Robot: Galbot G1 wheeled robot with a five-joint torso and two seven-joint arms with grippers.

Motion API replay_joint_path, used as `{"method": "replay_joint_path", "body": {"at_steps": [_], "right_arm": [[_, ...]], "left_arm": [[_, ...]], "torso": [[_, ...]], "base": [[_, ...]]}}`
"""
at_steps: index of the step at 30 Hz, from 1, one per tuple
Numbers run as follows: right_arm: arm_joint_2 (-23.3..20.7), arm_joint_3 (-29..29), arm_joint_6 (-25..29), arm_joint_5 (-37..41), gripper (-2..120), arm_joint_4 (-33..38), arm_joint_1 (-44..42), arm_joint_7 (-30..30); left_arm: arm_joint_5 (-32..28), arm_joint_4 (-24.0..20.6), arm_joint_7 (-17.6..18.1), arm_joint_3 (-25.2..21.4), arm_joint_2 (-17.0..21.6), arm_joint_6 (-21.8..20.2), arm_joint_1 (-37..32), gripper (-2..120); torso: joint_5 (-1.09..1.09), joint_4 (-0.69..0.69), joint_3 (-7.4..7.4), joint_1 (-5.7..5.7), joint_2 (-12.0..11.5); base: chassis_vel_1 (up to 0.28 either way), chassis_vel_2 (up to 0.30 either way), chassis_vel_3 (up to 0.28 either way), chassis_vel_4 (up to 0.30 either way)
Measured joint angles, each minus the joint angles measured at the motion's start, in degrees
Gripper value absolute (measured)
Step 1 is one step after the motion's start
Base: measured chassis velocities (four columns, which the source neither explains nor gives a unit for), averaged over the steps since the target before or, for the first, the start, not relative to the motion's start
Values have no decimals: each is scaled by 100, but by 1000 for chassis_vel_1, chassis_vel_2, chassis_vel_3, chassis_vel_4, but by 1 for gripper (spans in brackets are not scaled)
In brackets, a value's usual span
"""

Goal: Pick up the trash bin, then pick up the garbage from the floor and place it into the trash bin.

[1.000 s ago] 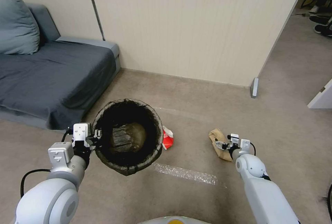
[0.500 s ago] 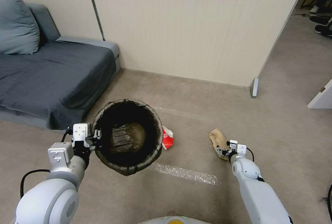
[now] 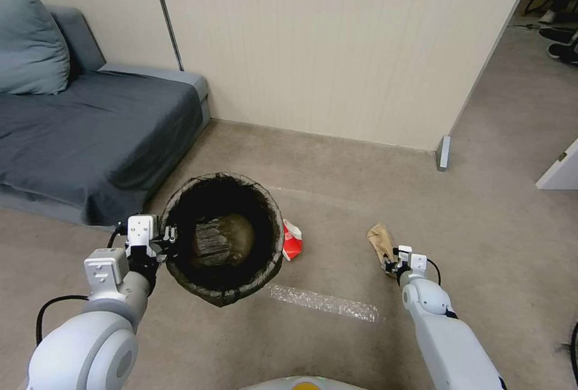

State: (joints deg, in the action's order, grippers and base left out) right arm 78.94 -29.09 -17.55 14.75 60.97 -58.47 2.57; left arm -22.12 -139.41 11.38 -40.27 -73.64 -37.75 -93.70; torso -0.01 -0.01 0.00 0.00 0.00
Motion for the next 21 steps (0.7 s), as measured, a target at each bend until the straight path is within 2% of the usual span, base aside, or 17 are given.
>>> {"method": "replay_joint_path", "body": {"at_steps": [1,3,7,12,15,16,20,21], "right_arm": [[0,0,0,0,21,0,0,0],[-1,-9,14,-5,11,3,-7,2],[0,-28,56,-22,2,13,-21,6],[-3,-63,66,-23,2,208,-70,25],[-72,-117,56,88,2,905,-187,85],[-72,-117,56,88,2,905,-187,85],[-318,-135,-157,454,1,2287,-428,111],[-318,-135,-157,454,1,2287,-428,111]], "left_arm": [[0,0,0,0,0,0,0,3],[0,5,0,14,1,0,5,3],[0,7,0,27,1,0,5,3],[0,7,0,27,13,0,-2,3],[-7,-16,-1,15,42,0,-18,3],[-7,-16,-1,15,42,0,-18,3],[-6,-32,-3,17,55,-9,-25,3],[-6,-32,-3,17,55,-9,-25,3]], "torso": [[0,0,0,0,0],[0,-1,0,0,0],[1,0,0,0,0],[4,0,1,0,0],[3,1,1,0,0],[3,1,1,0,0],[1,1,0,0,0],[1,1,0,0,0]], "base": [[0,0,0,0],[0,0,0,0],[0,0,0,0],[0,0,0,0],[0,0,0,0],[0,0,0,0],[0,0,0,0],[0,0,0,0]]}}
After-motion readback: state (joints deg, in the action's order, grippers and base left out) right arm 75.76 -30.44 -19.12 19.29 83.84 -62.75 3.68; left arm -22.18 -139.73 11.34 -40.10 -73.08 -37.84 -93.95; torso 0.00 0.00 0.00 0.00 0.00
